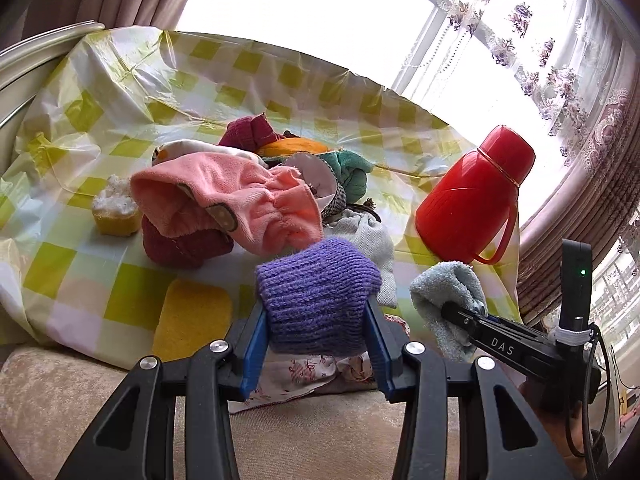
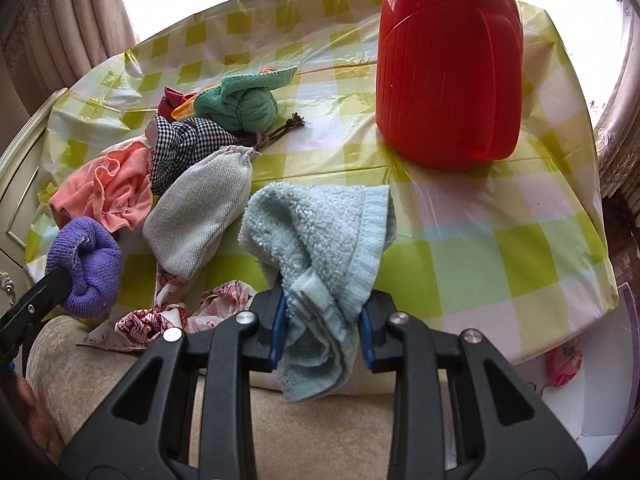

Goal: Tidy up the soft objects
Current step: 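Grasp the purple knit hat with the left tool while the right tool grasps the light blue towel, then carry the hat and towel into the white box and open both tools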

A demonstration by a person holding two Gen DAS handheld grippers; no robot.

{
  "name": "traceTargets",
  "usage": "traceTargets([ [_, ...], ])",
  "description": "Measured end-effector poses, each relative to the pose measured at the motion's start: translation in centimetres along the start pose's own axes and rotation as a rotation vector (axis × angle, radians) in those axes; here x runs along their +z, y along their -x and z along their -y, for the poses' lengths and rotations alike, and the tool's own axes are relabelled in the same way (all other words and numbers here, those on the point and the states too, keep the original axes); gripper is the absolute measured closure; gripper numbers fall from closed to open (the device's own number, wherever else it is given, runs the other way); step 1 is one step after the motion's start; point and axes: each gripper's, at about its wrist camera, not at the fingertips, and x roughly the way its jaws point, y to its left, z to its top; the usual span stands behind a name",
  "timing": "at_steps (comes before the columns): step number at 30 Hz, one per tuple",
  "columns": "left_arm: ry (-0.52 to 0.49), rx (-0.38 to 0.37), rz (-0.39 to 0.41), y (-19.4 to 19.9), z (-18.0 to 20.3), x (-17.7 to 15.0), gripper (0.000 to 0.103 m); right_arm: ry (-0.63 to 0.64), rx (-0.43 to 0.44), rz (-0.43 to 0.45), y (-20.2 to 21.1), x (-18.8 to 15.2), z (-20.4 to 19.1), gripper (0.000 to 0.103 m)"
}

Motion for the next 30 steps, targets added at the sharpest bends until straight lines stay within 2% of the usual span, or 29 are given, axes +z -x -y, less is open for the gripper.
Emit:
traceTargets([
  [13,-0.103,-0.082,0.011,1.6,5.4,-1.1,0.058,-0.097,-0.017,0.027,6.3,-4.3,5.3,0.07],
  [25,-0.233,-0.231,-0.073,0.2,13.6,-2.9,0.057,-0.244,-0.144,0.036,9.9,-6.6,14.1,0.07],
  [30,-0.314,-0.297,-0.111,-0.6,17.9,-4.1,0.057,-0.291,-0.178,0.054,10.7,-7.0,16.5,0.067],
])
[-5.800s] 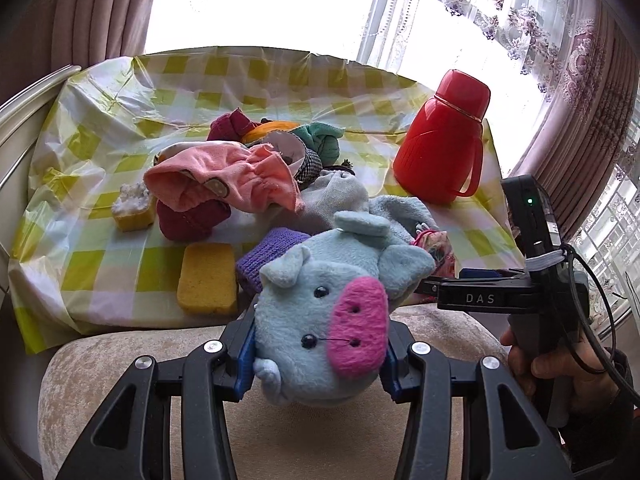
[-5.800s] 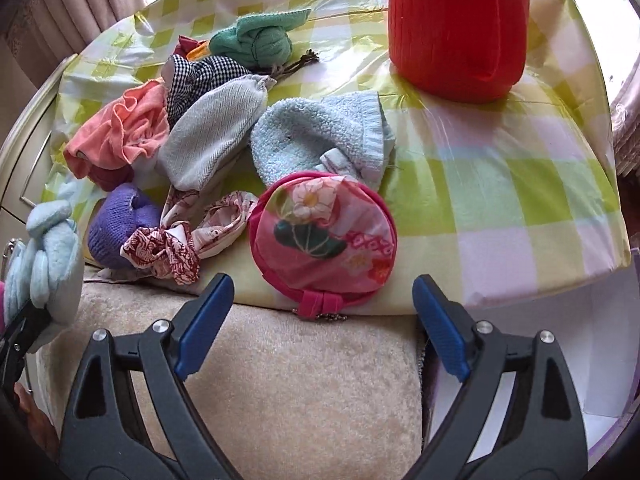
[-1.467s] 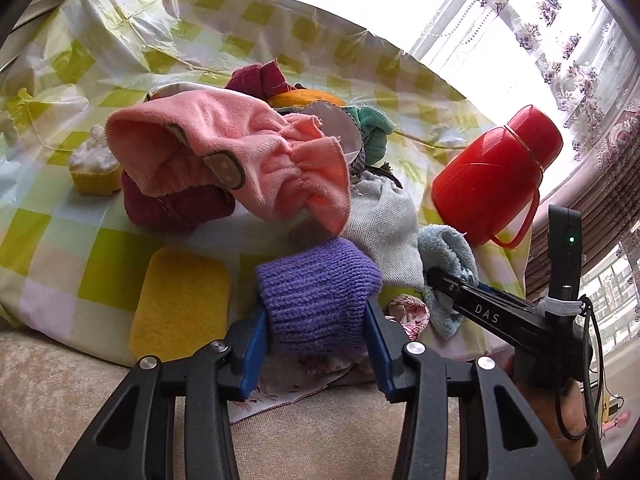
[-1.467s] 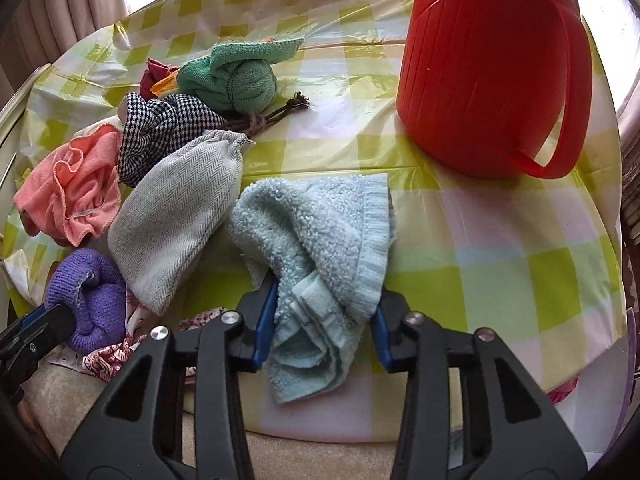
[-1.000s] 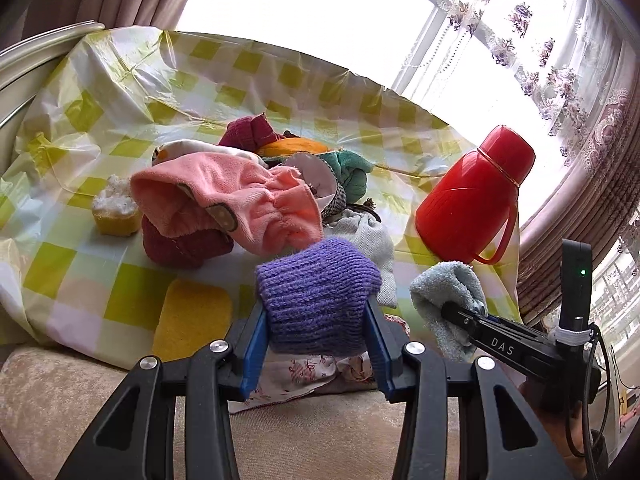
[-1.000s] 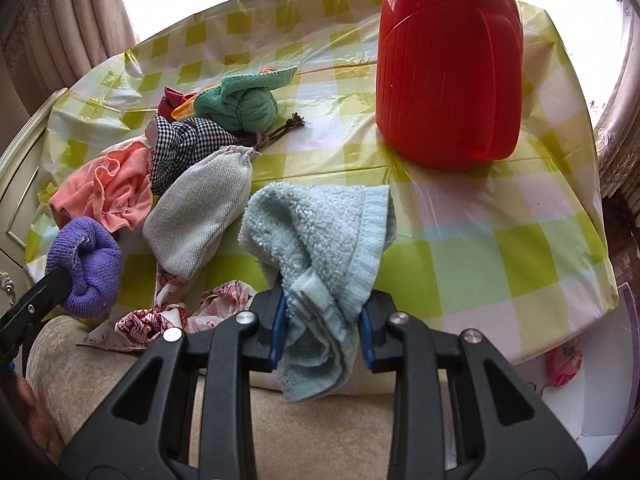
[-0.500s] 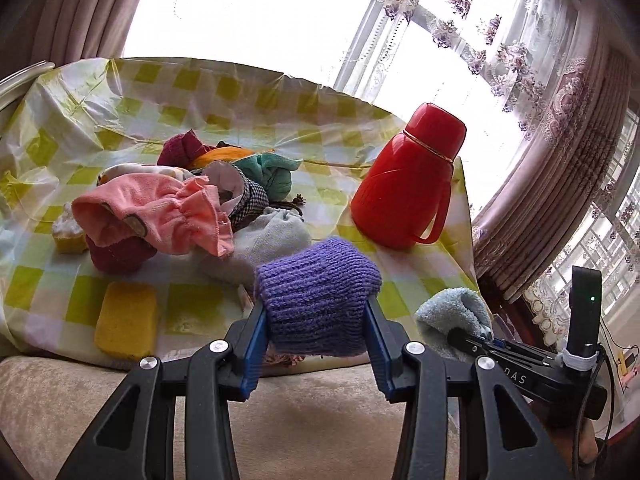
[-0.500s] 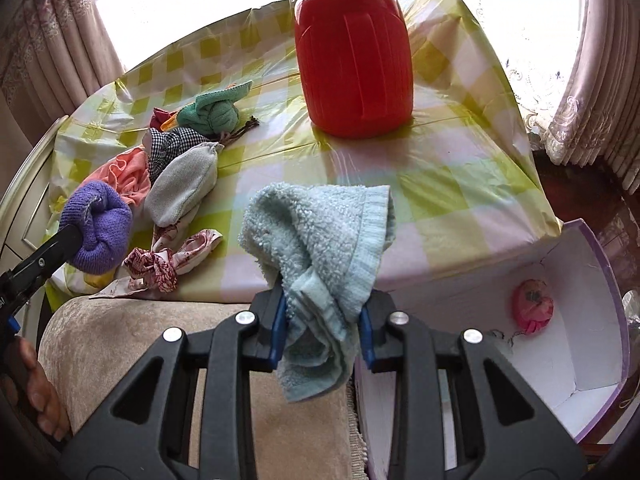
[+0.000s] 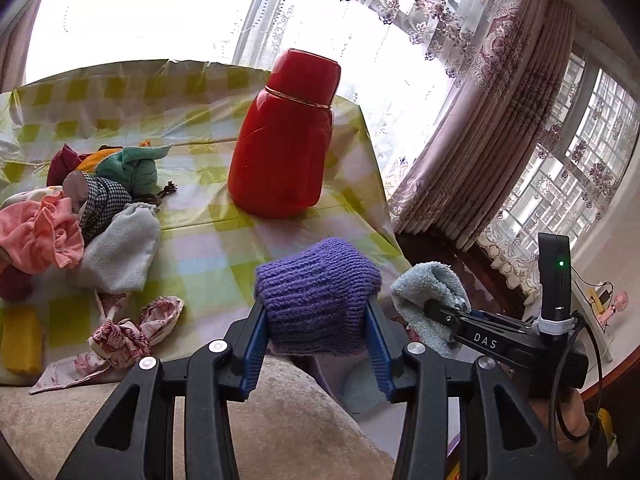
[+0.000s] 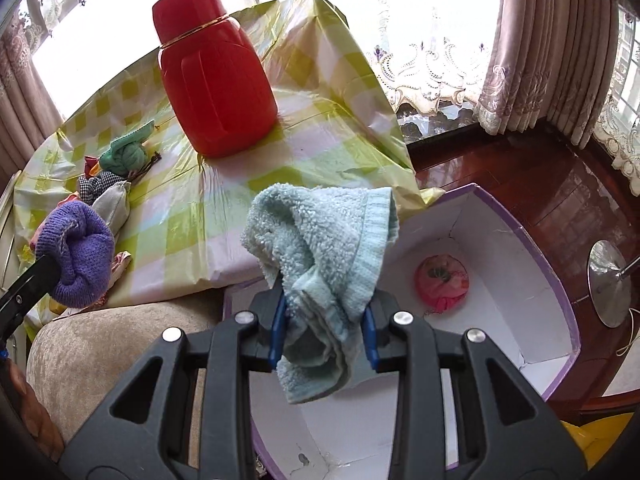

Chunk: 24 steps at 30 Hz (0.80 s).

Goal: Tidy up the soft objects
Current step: 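Carry the hat and towel into the white box and open both tools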

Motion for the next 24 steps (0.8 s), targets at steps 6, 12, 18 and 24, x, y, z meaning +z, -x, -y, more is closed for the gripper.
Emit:
traceTargets([
  [6,-0.084,-0.074,-0.077,-2.7,3.6,0.0,0.049,-0.031,-0.012,0.007,0.0,0.5,1.4,0.056],
  [12,-0.073,-0.063,-0.107,-3.6,3.5,-0.2,0.047,-0.042,-0.007,0.008,-0.2,0.6,1.9,0.049],
  [18,-0.058,-0.053,-0.1,-3.3,3.1,-0.1,0.047,-0.046,-0.005,0.005,-0.1,0.5,2.2,0.049],
  [24,-0.041,-0.044,-0.094,-3.1,2.5,-0.1,0.046,-0.051,-0.016,-0.001,-0.3,0.6,2.6,0.045],
])
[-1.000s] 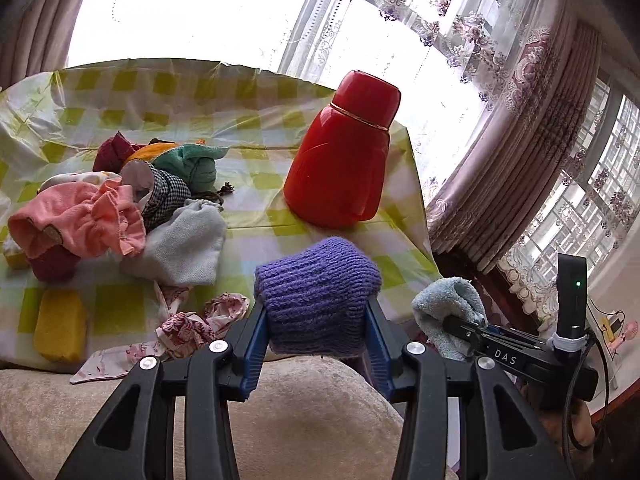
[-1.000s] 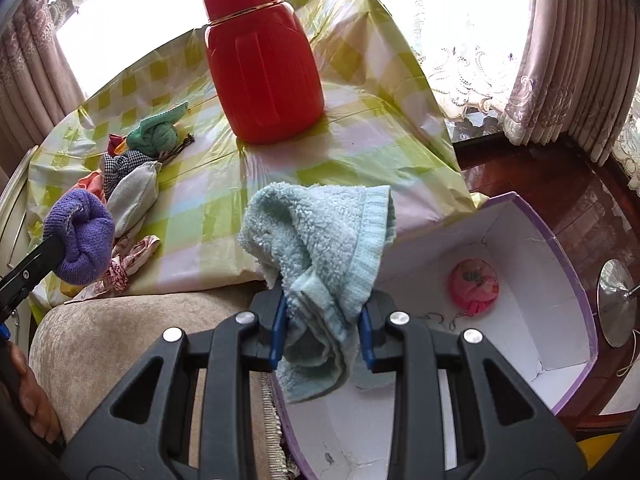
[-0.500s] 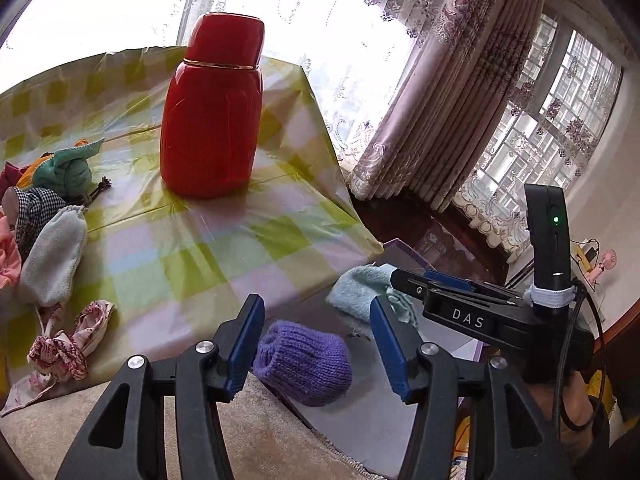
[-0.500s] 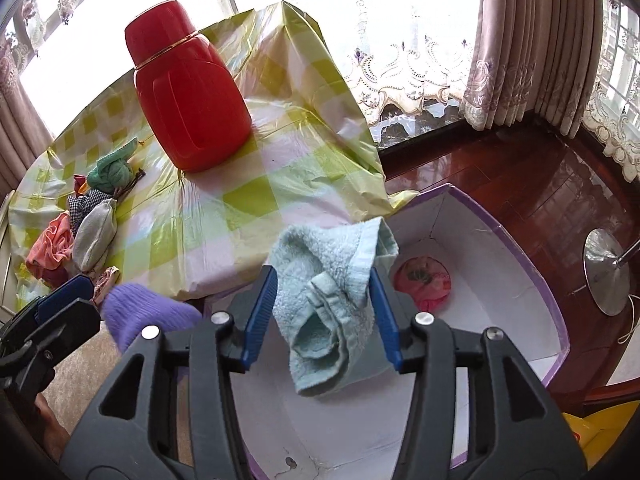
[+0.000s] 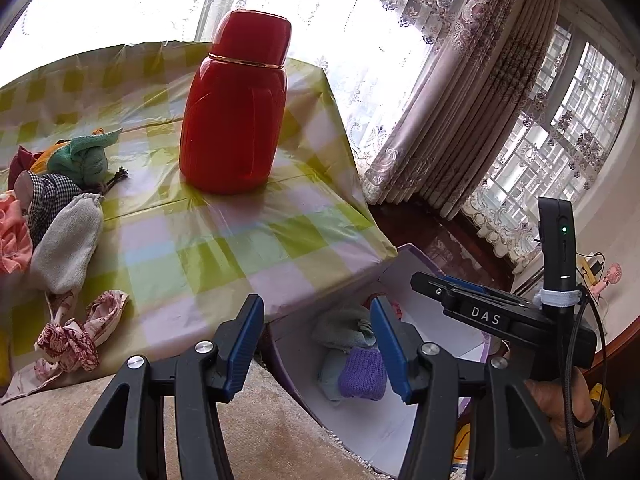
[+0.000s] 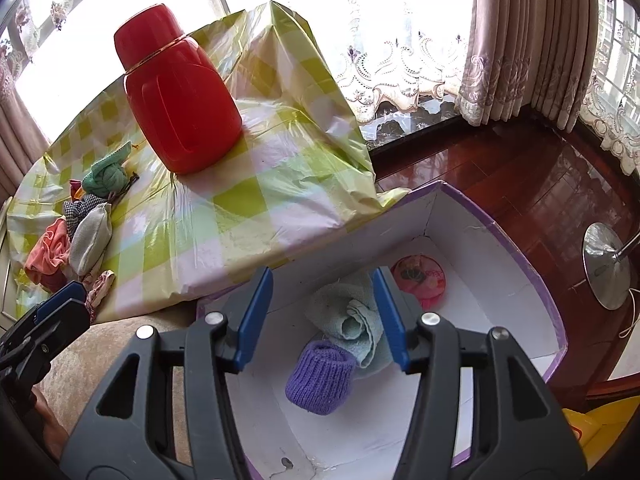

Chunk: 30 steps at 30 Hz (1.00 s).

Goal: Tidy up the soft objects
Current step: 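Carry the hat and towel into the white box and open both tools, then move both open tools back from the box to the pile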

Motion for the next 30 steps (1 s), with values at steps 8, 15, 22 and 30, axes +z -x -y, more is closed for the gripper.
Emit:
traceTargets([
  [8,0.032,0.015,0.017,0.7,-1.1,-0.1,0.046,0.057,-0.018,-0.12,-3.3,-1.6,-0.6,0.032],
  [15,0.088,0.053,0.048,2.3,-3.3,-0.3,0.046,0.045,-0.019,-0.135,-3.5,-2.3,-0.4,0.032],
  [22,0.206,0.136,0.096,5.4,-7.7,-1.5,0.046,0.097,0.039,-0.12,-2.8,-2.1,-3.7,0.031],
  [30,0.376,0.247,0.131,9.2,-14.0,-3.9,0.046,0.203,0.128,-0.129,-2.7,-2.8,-9.9,0.027],
])
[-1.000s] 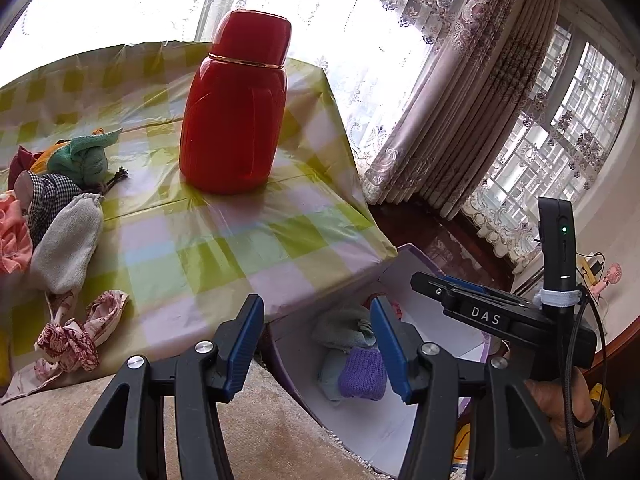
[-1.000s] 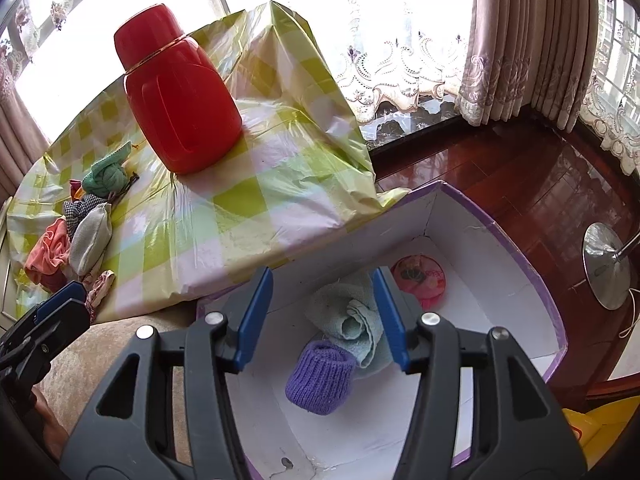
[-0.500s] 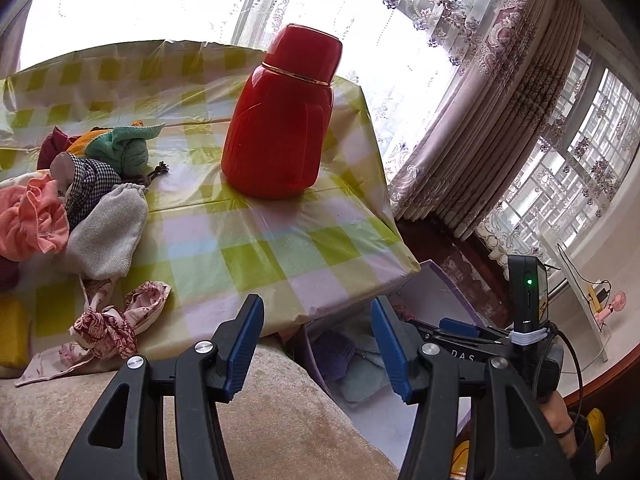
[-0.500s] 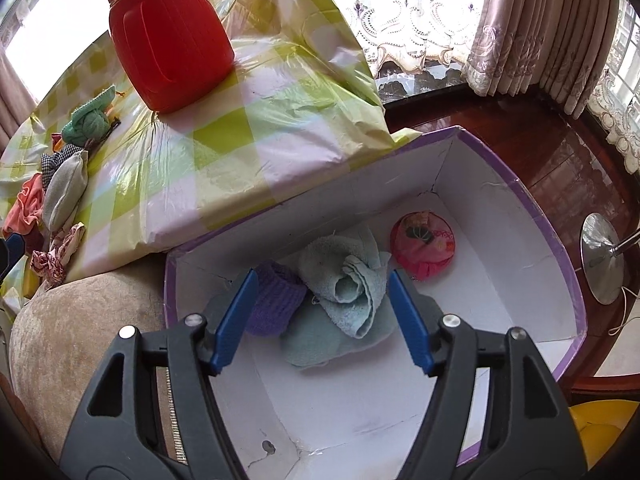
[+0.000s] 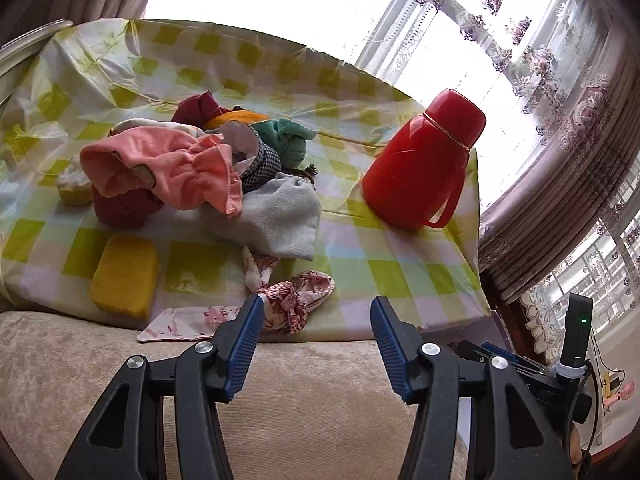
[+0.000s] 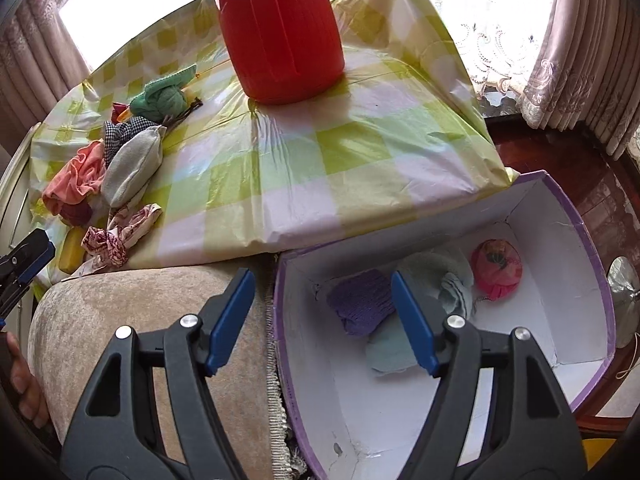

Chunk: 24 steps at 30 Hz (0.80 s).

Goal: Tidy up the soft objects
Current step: 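Move both open tools back from the box to the pile, then grasp the yellow sponge with the left tool while the right tool grasps the red-white cloth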

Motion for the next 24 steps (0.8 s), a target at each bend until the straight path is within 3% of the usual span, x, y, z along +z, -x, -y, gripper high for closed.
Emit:
traceTargets([
  [13,0.145,0.174,0.015,1.2,-8.3,0.7,0.04,0.14,0.093,-0.032,-2.3,1.9,-8.9,0.023],
  [16,0.156,0.222,0.003,1.1,-9.3,0.9,0.031,0.152,0.096,-0.031,-2.9,2.3,-10.3,0.021],
  [24,0.136,0.276,-0.058,-0.8,-10.3,1.6,0.03,0.176,0.099,-0.022,-4.2,4.1,-13.4,0.014],
])
